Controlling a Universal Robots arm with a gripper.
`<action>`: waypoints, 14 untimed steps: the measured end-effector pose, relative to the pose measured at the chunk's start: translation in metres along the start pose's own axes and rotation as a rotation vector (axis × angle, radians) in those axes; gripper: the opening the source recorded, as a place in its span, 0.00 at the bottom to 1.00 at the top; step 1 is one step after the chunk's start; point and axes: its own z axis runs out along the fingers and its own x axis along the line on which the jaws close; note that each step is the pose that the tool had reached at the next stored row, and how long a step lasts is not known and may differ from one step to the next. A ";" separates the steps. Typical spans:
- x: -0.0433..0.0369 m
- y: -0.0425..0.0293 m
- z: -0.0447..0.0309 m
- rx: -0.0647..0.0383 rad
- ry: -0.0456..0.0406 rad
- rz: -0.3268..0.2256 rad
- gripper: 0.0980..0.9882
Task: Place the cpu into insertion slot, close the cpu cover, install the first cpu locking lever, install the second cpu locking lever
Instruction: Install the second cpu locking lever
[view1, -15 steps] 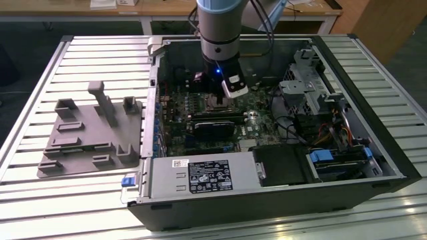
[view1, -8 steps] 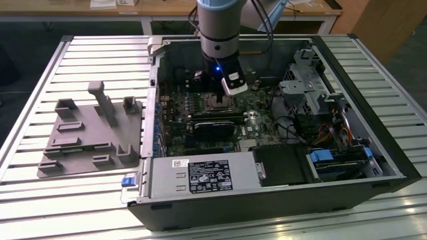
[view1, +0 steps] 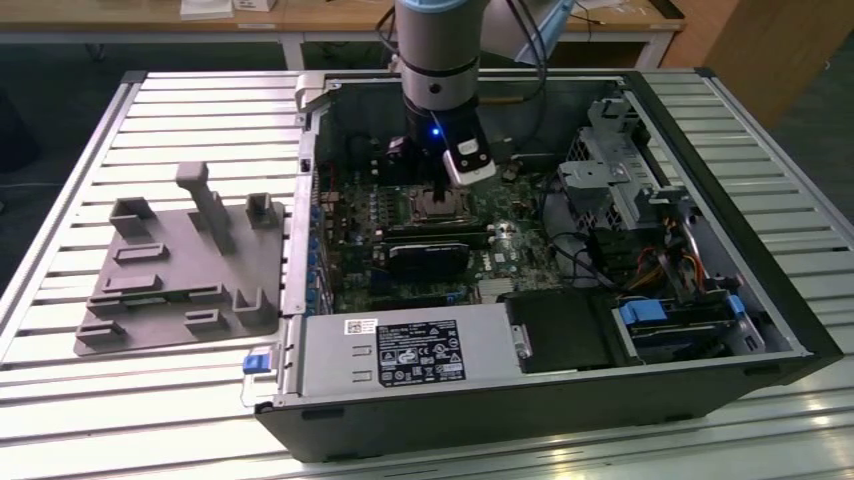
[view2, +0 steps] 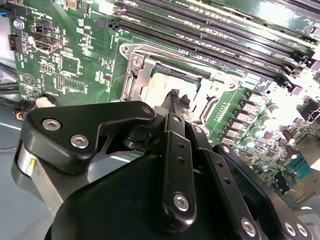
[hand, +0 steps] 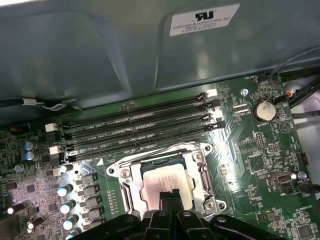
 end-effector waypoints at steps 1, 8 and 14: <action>0.0000 0.0002 -0.0010 0.000 0.0000 0.000 0.01; 0.0000 0.0004 -0.0016 0.000 0.0000 0.000 0.01; 0.0000 0.0005 -0.0017 0.000 0.0000 0.000 0.01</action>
